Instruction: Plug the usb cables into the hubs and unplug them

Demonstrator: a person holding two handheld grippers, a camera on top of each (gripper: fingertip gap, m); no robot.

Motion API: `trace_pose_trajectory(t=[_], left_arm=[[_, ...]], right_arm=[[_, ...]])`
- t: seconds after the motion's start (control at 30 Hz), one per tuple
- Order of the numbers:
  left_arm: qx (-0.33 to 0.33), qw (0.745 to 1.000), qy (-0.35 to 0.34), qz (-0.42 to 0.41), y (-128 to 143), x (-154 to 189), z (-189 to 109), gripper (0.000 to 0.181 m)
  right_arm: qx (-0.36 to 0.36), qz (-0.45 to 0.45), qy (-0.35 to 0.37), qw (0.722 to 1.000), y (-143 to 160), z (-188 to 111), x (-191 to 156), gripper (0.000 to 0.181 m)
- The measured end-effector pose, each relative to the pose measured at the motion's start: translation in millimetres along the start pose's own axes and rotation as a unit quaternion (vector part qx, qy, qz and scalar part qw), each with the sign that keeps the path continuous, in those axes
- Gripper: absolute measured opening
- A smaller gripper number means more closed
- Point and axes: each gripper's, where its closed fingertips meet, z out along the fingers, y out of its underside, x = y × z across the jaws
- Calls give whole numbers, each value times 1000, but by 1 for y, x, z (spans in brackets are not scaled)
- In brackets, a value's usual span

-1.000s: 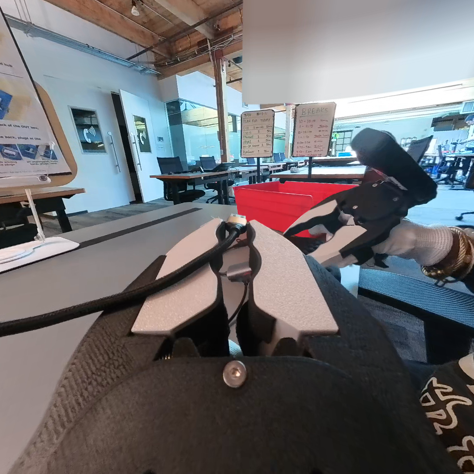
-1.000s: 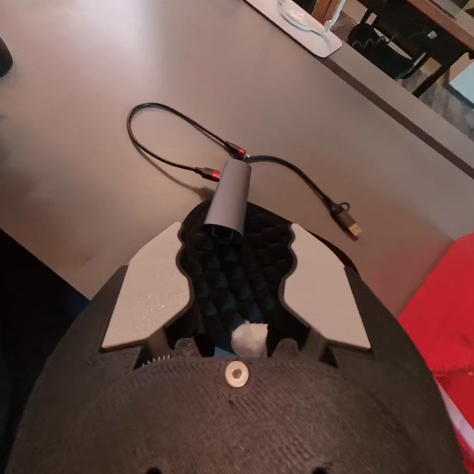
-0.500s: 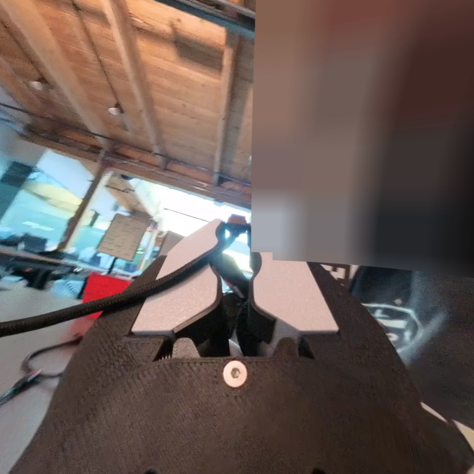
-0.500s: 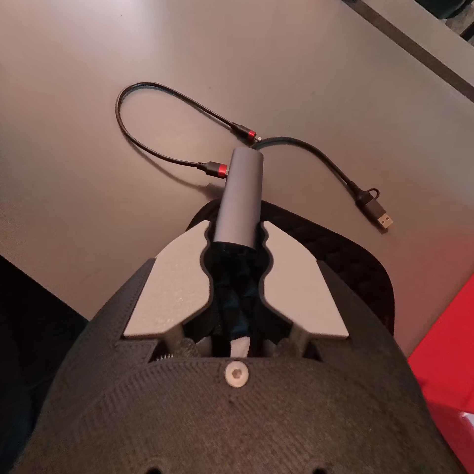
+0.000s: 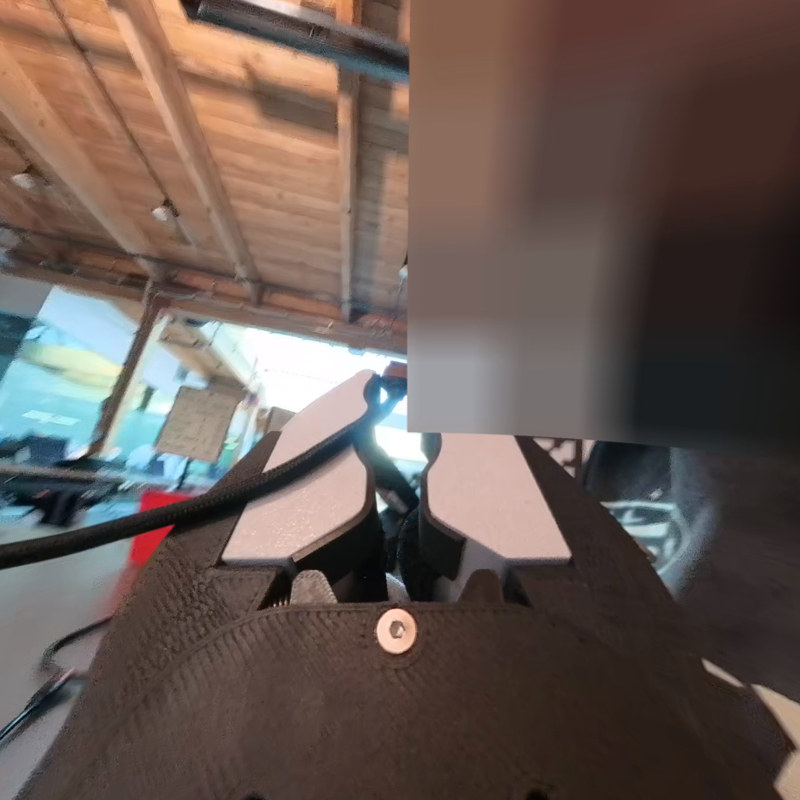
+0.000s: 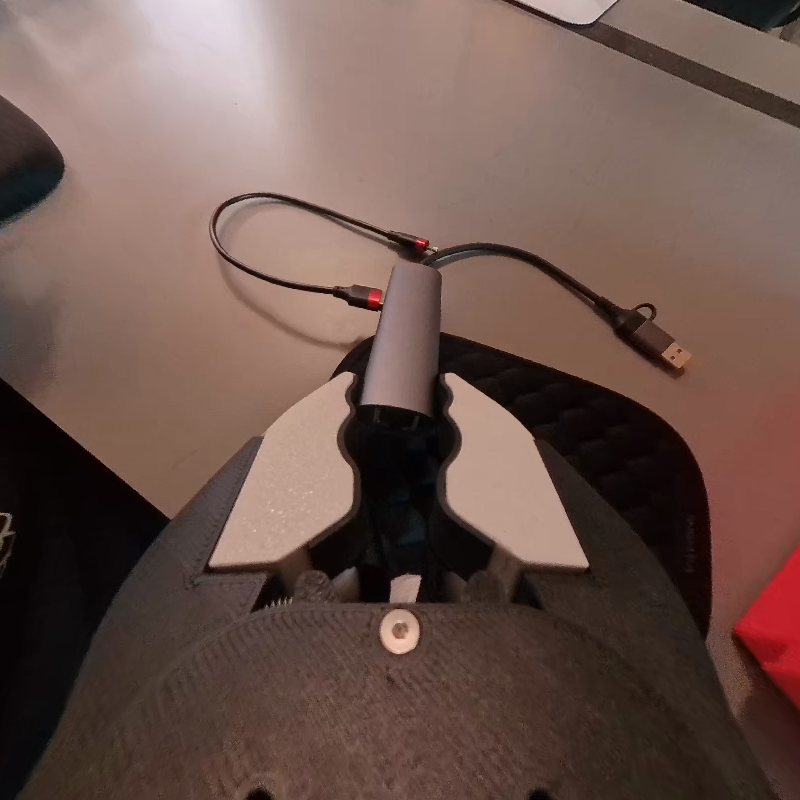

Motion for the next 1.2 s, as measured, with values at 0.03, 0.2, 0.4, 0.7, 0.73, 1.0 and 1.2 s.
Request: trace_pose_trajectory(t=[0.03, 0.2, 0.4, 0.7, 0.73, 1.0, 1.2], left_arm=[[-35, 999, -28, 18, 10, -7, 1, 15], [-289, 925, -197, 148, 83, -55, -8, 15], [-486, 811, -243, 217, 148, -77, -18, 15], [-543, 778, -281, 143, 173, -94, -25, 15], [-549, 774, -284, 137, 176, -95, -26, 15], [-533, 784, -303, 95, 182, -97, -20, 14], [-499, 800, -333, 19, 183, -95, -17, 15]], right_arm=[[3, 11, -7, 1000, 0, 0, 0, 34], [-6, 67, -49, 997, 6, -1, -3, 34], [-18, 102, -71, 992, 6, -1, -12, 34], [-10, 112, -34, 993, 6, 0, -15, 34], [-5, 116, -36, 993, 6, 0, -15, 34], [26, 160, -61, 985, 4, -2, -13, 34], [40, 169, -59, 983, 3, -2, -12, 34]])
